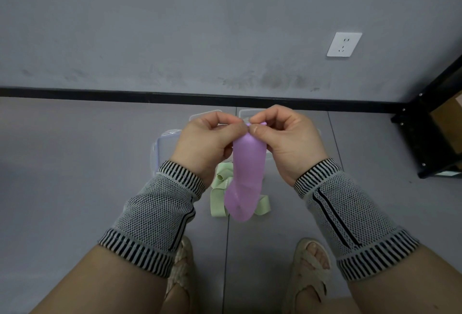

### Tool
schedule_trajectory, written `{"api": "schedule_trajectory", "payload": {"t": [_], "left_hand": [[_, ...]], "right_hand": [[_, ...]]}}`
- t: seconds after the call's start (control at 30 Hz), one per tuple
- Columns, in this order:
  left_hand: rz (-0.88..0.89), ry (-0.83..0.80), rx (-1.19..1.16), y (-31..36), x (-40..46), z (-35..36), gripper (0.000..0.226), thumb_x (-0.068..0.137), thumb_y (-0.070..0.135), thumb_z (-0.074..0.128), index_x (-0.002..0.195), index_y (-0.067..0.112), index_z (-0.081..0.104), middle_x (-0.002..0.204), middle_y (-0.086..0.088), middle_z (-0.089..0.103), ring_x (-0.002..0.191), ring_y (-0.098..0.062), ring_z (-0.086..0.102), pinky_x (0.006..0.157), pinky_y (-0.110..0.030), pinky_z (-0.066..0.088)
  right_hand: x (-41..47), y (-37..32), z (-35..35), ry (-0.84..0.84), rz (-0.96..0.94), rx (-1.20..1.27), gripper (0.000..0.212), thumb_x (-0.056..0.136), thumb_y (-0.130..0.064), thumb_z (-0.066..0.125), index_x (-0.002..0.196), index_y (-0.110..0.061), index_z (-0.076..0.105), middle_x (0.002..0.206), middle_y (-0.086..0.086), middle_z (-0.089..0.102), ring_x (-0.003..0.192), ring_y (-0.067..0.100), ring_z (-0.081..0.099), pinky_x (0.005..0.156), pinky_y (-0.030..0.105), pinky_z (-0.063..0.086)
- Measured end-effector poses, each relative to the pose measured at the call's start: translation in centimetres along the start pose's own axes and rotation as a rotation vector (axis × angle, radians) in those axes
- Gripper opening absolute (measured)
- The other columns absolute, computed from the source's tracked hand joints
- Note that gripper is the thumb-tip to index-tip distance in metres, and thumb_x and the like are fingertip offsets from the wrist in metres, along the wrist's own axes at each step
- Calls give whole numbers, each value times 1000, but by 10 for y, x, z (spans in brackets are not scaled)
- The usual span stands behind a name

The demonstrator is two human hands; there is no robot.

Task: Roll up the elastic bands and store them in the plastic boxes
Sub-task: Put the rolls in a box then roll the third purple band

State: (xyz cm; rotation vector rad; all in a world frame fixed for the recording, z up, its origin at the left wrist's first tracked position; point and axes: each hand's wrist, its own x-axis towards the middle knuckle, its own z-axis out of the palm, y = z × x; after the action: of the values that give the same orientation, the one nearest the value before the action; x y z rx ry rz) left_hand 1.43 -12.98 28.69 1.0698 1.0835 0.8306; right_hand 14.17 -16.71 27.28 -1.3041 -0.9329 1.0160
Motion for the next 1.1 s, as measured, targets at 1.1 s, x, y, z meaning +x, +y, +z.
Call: {"api": "schedule_trajectory", "payload": {"t": [1.1], "left_hand": [[87,105,266,-5,1,-2,13,78,5,70,71,17,68,62,3,64,50,0,53,50,-13,42]], "right_hand": [[5,2,-9,163,61,125,14,84,-2,66,76,-13,64,73,4,66,72,18,61,72,39,54]]}}
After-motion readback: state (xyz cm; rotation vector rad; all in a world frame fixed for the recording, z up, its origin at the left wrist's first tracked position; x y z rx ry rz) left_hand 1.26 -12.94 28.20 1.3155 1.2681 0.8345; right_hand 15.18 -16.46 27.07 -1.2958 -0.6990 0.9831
